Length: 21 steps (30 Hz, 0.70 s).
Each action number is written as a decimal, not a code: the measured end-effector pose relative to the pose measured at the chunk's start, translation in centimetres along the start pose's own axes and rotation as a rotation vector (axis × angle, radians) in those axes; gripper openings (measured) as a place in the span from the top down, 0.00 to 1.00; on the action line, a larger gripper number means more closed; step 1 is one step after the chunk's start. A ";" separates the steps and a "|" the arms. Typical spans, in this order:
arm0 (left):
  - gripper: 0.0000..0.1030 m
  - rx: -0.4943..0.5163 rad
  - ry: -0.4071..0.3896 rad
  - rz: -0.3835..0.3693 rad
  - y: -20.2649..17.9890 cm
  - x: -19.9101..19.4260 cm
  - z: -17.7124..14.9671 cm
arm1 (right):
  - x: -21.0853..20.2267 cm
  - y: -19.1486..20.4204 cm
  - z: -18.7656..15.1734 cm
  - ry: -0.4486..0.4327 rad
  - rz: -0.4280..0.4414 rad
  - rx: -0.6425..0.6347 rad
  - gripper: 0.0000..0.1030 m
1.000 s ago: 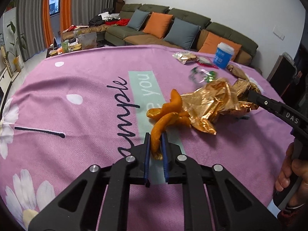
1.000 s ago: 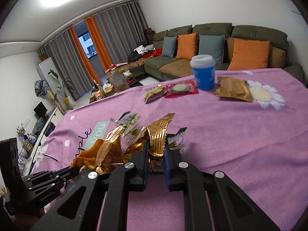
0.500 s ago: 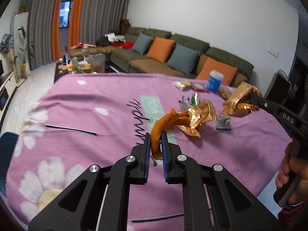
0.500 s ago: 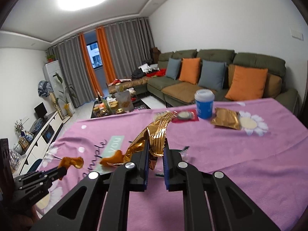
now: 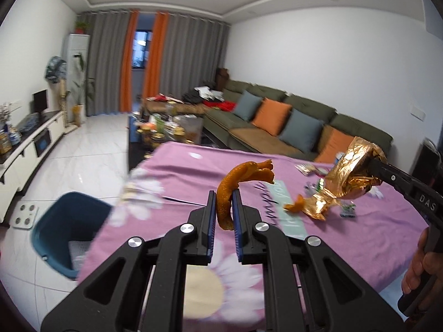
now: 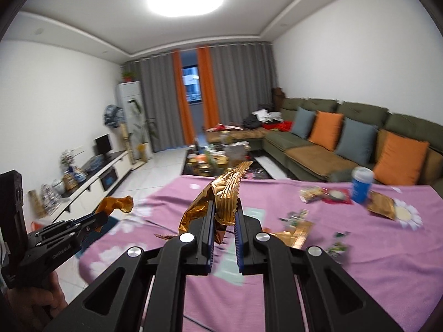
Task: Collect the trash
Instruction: 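Carry the peel and gold wrapper to the bin and open both tools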
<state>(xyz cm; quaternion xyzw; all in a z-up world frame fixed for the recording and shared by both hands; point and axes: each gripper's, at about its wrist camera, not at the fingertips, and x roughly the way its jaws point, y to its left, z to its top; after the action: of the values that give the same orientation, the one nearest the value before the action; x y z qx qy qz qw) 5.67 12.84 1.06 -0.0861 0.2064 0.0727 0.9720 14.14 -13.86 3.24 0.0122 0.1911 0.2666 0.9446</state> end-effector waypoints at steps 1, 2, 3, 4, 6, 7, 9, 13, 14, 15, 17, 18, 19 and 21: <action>0.89 -0.011 -0.012 0.016 0.7 -0.8 0.0 | 0.1 0.9 0.1 -0.003 0.018 -0.013 0.89; 0.89 -0.021 -0.024 0.029 1.4 -1.6 0.1 | 0.1 1.7 0.2 -0.005 0.036 -0.025 0.89; 0.89 -0.027 -0.035 0.043 2.2 -2.3 0.1 | 0.1 2.4 0.3 -0.007 0.050 -0.035 0.89; 0.89 -0.032 -0.047 0.055 2.8 -3.0 0.1 | 0.1 3.1 0.4 -0.009 0.065 -0.046 0.89; 0.89 -0.042 -0.068 0.076 3.5 -4.2 0.1 | 0.0 4.7 0.5 -0.017 0.090 -0.069 0.89; 0.89 -0.049 -0.081 0.090 4.1 -5.1 0.1 | 0.0 5.6 0.6 -0.020 0.107 -0.082 0.89; 0.89 -0.058 -0.100 0.110 4.9 -6.3 0.1 | 0.0 6.7 0.7 -0.025 0.130 -0.101 0.89; 0.88 -0.083 -0.131 0.160 6.7 -8.8 -0.1 | -0.1 9.6 0.7 -0.034 0.183 -0.144 0.89; 0.88 -0.088 -0.136 0.171 7.1 -9.3 -0.2 | -0.1 10.2 0.7 -0.034 0.195 -0.150 0.89; 0.88 -0.096 -0.142 0.187 7.7 -10.0 -0.4 | 0.0 10.9 0.7 -0.035 0.213 -0.161 0.89; 0.88 -0.108 -0.158 0.220 8.8 -11.1 -0.5 | 0.2 12.4 0.8 -0.032 0.244 -0.184 0.89; 0.88 -0.115 -0.162 0.233 9.3 -11.7 -0.6 | 0.3 12.8 0.9 -0.028 0.256 -0.190 0.89; 0.88 -0.124 -0.168 0.250 9.9 -12.3 -0.6 | 0.5 13.4 1.0 -0.028 0.271 -0.201 0.89; 0.88 -0.136 -0.177 0.280 11.0 -13.3 -0.8 | 1.1 14.7 1.1 -0.017 0.300 -0.221 0.89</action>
<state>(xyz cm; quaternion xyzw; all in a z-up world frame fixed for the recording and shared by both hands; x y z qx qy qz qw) -8.62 22.01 4.33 -0.1153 0.1245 0.2287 0.9586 8.07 -0.56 5.69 -0.0612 0.1485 0.4240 0.8913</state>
